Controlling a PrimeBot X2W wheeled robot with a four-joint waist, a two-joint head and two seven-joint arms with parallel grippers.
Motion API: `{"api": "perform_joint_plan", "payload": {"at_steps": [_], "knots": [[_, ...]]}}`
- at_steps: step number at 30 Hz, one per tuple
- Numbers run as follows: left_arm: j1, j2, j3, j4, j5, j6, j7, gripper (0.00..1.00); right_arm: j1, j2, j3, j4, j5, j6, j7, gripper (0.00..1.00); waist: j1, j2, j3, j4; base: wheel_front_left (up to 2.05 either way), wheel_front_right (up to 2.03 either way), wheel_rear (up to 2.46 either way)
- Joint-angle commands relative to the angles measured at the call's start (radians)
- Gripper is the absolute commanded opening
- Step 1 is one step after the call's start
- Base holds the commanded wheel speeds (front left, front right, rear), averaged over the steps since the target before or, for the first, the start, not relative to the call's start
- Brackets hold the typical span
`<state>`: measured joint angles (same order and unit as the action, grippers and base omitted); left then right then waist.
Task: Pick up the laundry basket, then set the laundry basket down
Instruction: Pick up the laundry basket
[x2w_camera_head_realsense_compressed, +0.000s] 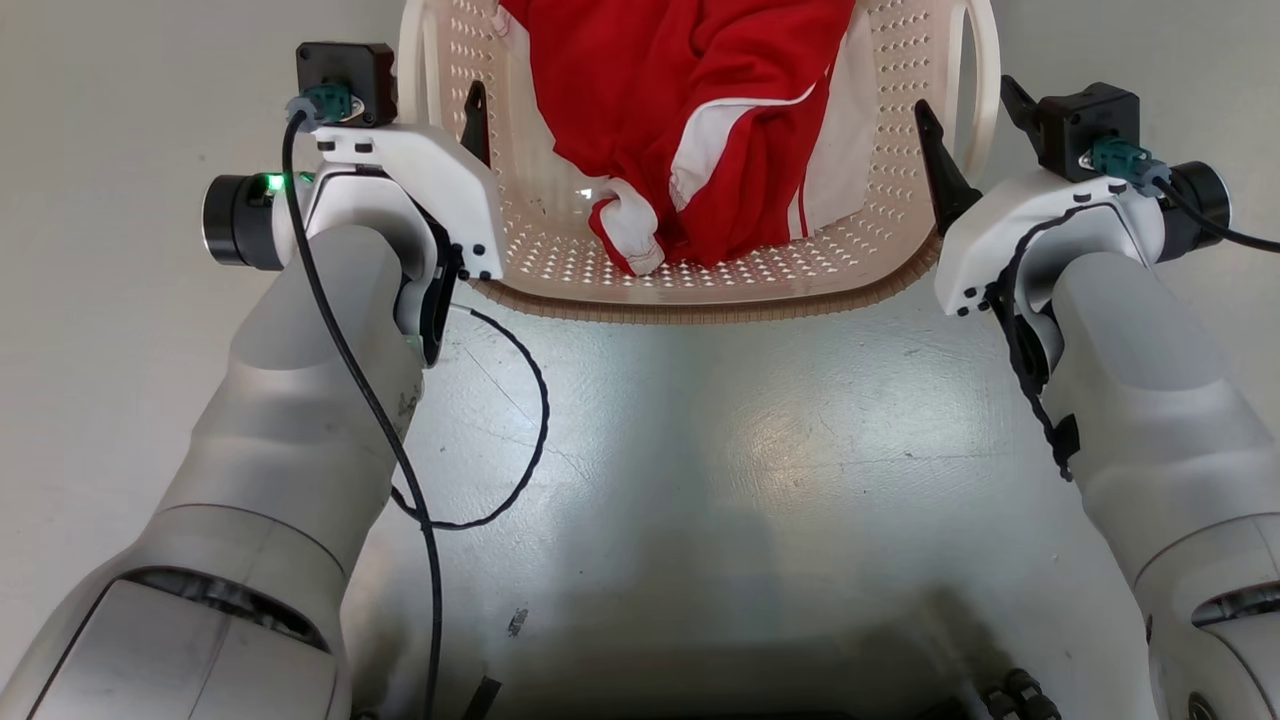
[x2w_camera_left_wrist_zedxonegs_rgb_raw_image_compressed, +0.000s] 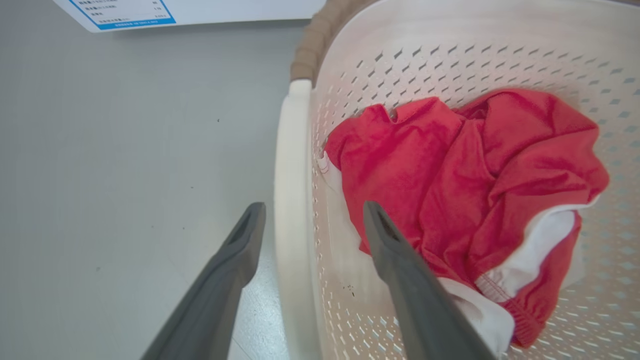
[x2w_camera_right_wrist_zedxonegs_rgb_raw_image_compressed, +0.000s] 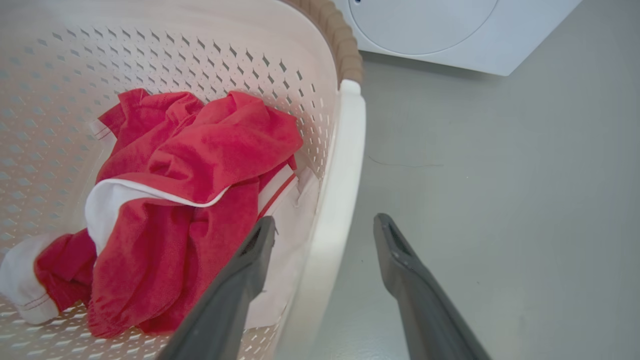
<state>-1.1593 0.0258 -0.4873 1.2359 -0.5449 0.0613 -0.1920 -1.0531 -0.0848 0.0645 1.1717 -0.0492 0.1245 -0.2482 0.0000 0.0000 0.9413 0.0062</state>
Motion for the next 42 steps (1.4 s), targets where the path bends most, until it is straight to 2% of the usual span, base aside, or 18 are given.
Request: {"api": "perform_joint_plan", "payload": {"at_steps": [1,20,21,22,23,24,25,32,42], "knots": [[-0.004,0.024,0.003,-0.001,-0.006,-0.002,0.003,1.0,0.007,0.024,0.013,-0.005,0.007,0.006,-0.013,1.0,0.0,0.0,0.002,0.0,0.0,0.0,0.0],[-0.02,0.024,-0.043,0.026,-0.035,0.005,-0.005,1.0,0.005,0.032,0.008,0.0,0.016,0.006,-0.014,1.0,0.0,0.0,-0.001,-0.008,0.0,0.0,0.0],[-0.022,0.024,-0.045,0.026,-0.036,0.007,-0.006,0.99,0.006,0.032,0.009,0.0,0.016,0.006,-0.014,1.0,0.0,0.0,-0.001,-0.008,0.0,0.0,0.0],[-0.022,0.024,-0.05,0.027,-0.036,0.008,-0.004,0.75,0.006,0.032,0.008,0.0,0.016,0.006,-0.014,1.0,0.0,0.0,-0.001,-0.008,0.0,0.0,0.0],[-0.022,0.024,-0.053,0.027,-0.037,0.008,-0.002,0.57,0.007,0.032,0.008,-0.001,0.017,0.006,-0.014,0.87,0.0,0.0,-0.002,-0.008,0.0,0.0,0.0],[-0.022,0.024,-0.057,0.028,-0.039,0.008,0.0,0.36,0.008,0.033,0.009,-0.005,0.016,0.006,-0.014,0.4,0.0,0.0,-0.001,-0.008,0.0,0.0,0.0],[-0.022,0.024,-0.06,0.028,-0.041,0.007,0.003,0.0,0.009,0.033,0.01,-0.008,0.015,0.006,-0.014,0.0,0.0,0.0,-0.001,-0.008,0.0,0.0,0.0],[-0.017,0.024,-0.085,0.03,-0.055,0.016,0.02,0.0,0.014,0.034,0.012,0.018,0.009,0.006,-0.014,0.0,0.0,0.0,-0.012,-0.005,0.0,0.0,0.0],[0.042,0.024,-0.119,0.02,-0.103,0.007,0.068,0.0,0.035,0.034,0.054,0.081,0.038,0.006,0.0,0.0,0.0,0.0,-0.088,0.0,0.0,0.0,0.0]]}}
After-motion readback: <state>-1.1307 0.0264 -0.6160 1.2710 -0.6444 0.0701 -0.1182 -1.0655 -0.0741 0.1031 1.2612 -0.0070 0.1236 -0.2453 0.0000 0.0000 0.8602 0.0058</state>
